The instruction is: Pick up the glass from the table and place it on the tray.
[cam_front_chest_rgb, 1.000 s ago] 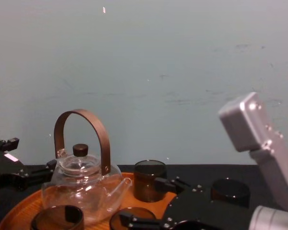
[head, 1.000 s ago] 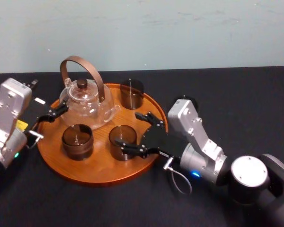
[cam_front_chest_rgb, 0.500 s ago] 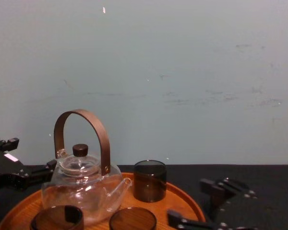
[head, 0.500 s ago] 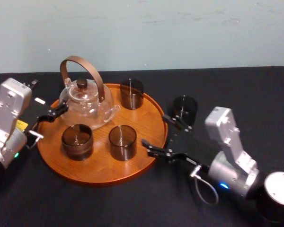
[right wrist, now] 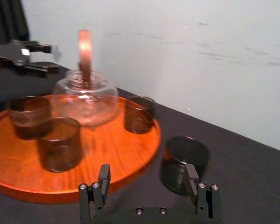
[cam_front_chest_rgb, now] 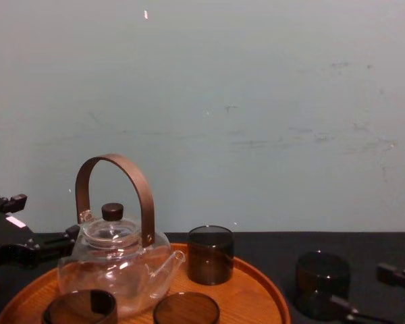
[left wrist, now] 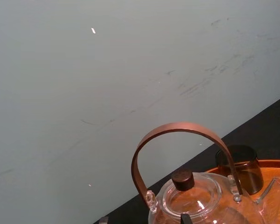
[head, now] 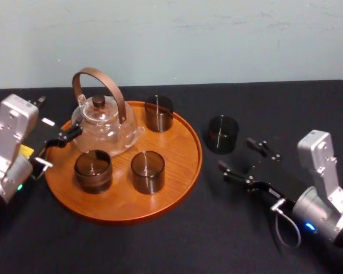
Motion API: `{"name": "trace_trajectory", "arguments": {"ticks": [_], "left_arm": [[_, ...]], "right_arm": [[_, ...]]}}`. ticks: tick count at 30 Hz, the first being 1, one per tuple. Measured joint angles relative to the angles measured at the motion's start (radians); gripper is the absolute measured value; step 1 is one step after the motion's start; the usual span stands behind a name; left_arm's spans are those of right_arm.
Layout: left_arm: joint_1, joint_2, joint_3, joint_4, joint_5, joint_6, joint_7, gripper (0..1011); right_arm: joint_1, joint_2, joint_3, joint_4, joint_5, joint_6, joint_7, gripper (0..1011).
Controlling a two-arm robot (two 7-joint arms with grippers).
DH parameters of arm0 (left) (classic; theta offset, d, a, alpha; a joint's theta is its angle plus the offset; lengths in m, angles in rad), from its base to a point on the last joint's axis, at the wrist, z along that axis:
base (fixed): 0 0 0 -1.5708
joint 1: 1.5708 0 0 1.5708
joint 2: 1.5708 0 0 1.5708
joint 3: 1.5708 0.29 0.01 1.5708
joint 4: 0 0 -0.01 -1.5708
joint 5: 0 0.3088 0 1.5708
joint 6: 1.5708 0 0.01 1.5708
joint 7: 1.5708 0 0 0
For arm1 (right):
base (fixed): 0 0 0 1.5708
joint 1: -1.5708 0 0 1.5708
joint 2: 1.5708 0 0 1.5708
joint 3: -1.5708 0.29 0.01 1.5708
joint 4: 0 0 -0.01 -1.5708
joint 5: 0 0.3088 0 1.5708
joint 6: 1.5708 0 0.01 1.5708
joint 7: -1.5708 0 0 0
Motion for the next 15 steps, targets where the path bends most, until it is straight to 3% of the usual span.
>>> {"name": "trace_trajectory", "arguments": {"ticks": [8,15], "left_arm": [[0.000,0.000,0.000,0.000,0.000,0.000,0.000,1001],[0.000,0.000,0.000,0.000,0.000,0.000,0.000,1001]], "right_arm": [[0.006,-0.008,0.044,0.038,0.002,0.010,-0.016,1002],[0.055,-0.029,0.061,0.103,0.009,0.037,-0.012,1002]]}}
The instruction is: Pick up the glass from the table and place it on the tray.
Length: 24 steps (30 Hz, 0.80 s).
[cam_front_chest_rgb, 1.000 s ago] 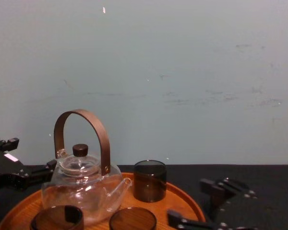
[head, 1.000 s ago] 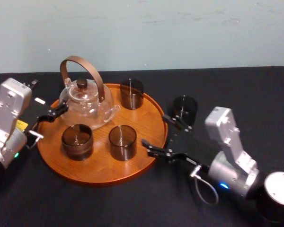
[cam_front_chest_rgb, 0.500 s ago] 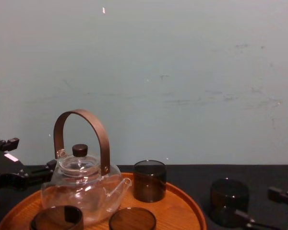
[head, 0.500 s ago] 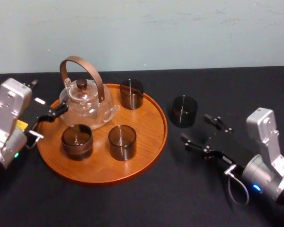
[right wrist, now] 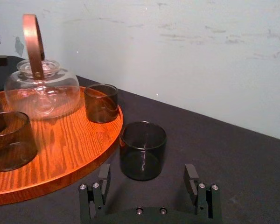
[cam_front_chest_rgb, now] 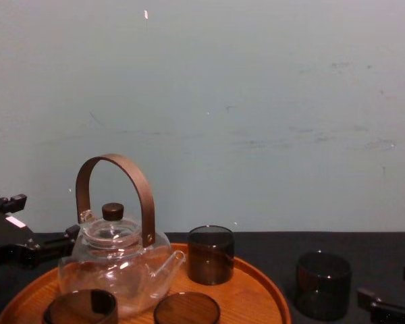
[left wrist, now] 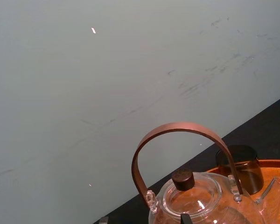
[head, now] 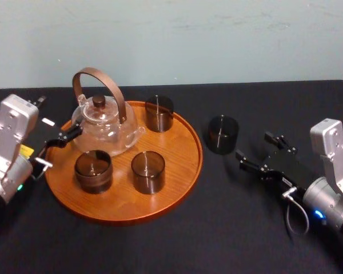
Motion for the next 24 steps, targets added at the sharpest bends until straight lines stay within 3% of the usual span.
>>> {"name": "trace_trajectory", "arguments": {"ticks": [12,24], "left_arm": [[0.000,0.000,0.000,0.000,0.000,0.000,0.000,1001],[0.000,0.000,0.000,0.000,0.000,0.000,0.000,1001]], "right_arm": [[0.111,-0.031,-0.024,0.117,0.023,0.046,0.046,1003],[0.192,-0.052,-0.068,0.199,-0.003,0.051,0.058,1002]]}}
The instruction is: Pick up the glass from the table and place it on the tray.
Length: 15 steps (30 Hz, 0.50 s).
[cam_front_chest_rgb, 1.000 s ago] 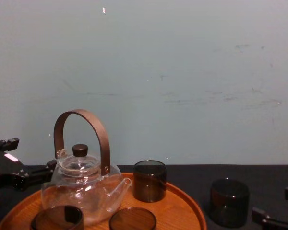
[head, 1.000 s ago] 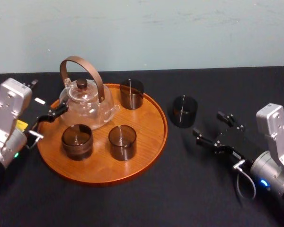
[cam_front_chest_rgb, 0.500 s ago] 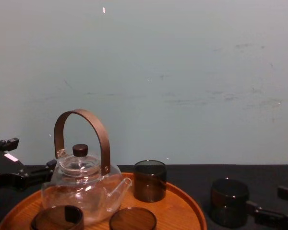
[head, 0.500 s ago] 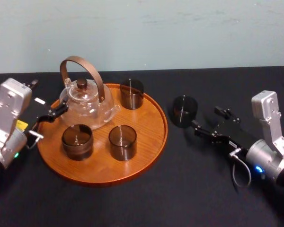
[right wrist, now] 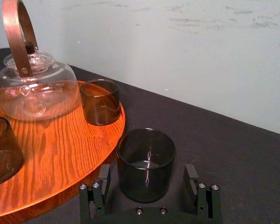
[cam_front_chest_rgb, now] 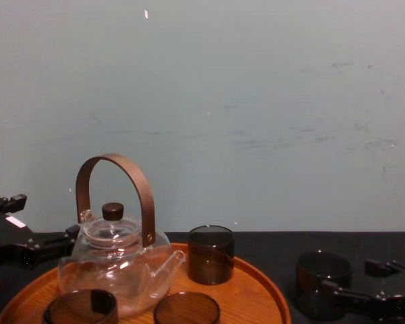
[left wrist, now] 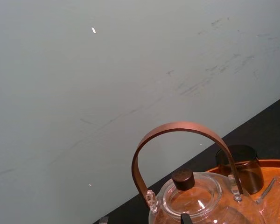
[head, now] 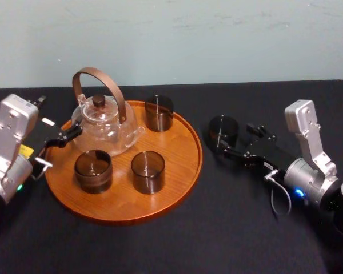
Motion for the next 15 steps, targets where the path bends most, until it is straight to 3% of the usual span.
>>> {"name": "trace_trajectory", "arguments": {"ticks": [15], "left_arm": [[0.000,0.000,0.000,0.000,0.000,0.000,0.000,1001]], "right_arm": [[0.060,-0.019,-0.027,0.075,-0.021,-0.020,0.012,1002]]}}
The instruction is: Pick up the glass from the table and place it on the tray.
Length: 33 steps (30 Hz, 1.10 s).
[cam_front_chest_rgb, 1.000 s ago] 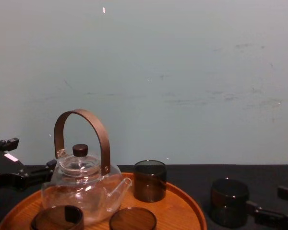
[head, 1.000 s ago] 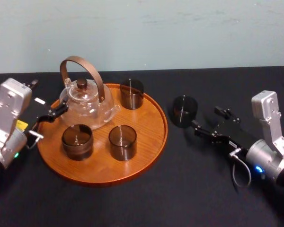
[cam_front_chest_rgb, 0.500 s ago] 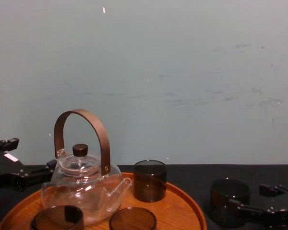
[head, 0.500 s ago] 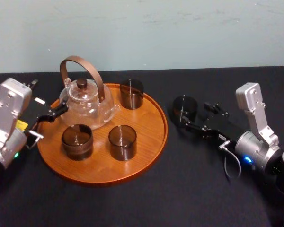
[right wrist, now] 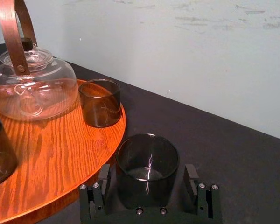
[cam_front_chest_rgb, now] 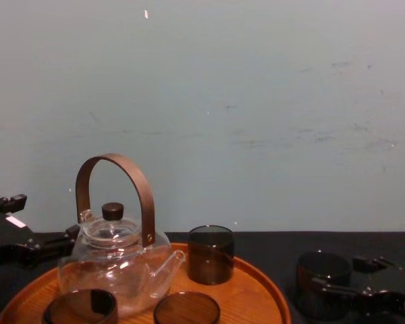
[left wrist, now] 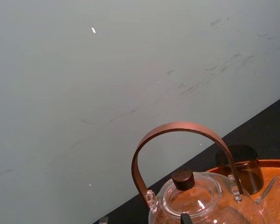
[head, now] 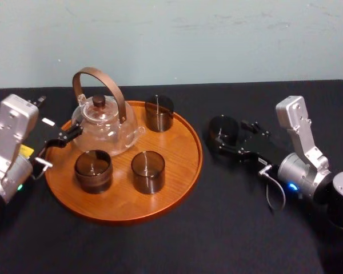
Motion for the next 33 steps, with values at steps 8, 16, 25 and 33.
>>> {"name": "trace_trajectory", "arguments": {"ticks": [8,16,25,33], "left_arm": [[0.000,0.000,0.000,0.000,0.000,0.000,0.000,1001],[0.000,0.000,0.000,0.000,0.000,0.000,0.000,1001],[0.000,0.000,0.000,0.000,0.000,0.000,0.000,1001],[0.000,0.000,0.000,0.000,0.000,0.000,0.000,1001]], "right_arm": [[0.044,-0.021,-0.011,0.057,-0.011,-0.019,0.006,1002],[0.085,-0.043,-0.024,0.117,-0.021,-0.036,0.018,1002],[0.125,-0.062,-0.038,0.176,-0.034,-0.051,0.033,1002],[0.127,-0.062,-0.039,0.178,-0.036,-0.052,0.033,1002]]}}
